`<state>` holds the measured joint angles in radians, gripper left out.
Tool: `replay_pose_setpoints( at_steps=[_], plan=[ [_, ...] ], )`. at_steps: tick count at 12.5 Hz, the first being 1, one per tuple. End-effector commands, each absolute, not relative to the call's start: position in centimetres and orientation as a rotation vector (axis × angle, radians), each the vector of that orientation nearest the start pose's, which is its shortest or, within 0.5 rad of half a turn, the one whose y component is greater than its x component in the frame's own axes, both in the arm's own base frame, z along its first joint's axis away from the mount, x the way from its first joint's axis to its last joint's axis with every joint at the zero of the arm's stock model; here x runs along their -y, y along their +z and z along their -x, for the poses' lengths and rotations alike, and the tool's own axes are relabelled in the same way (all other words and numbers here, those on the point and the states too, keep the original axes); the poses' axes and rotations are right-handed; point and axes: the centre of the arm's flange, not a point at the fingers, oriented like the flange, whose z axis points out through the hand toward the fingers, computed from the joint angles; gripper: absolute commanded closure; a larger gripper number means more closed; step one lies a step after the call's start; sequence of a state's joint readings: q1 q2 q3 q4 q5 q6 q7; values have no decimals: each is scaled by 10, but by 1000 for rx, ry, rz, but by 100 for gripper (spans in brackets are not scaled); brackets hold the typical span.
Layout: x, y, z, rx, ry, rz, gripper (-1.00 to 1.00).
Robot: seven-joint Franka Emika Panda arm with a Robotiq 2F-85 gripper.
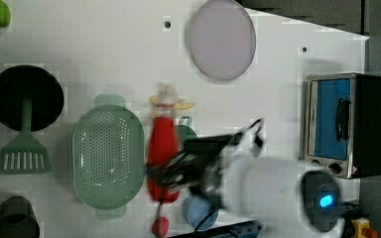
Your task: Pick Ketchup from the table and place it in strainer.
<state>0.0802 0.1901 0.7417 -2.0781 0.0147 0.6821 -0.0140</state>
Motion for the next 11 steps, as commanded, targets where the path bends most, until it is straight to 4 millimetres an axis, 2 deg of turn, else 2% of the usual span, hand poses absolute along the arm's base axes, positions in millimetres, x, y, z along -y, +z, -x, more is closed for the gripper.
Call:
replay_pose_setpoints(
  at_steps=[1, 3, 5, 7, 8, 10, 11],
  plan=[
    [-417, 340, -417, -342, 139, 2933, -52],
    [-426, 311, -417, -337, 180, 2900, -96],
    [-424, 310, -421, -363, 175, 2891, -100],
    [-412, 336, -425, -463, 144, 2916, -100],
    [-399, 356, -431, -501, 110, 2941, -100],
    [-353, 402, -448, -599, 45, 3012, -100],
    [-323, 426, -458, -644, 22, 3051, -100]
  ],
)
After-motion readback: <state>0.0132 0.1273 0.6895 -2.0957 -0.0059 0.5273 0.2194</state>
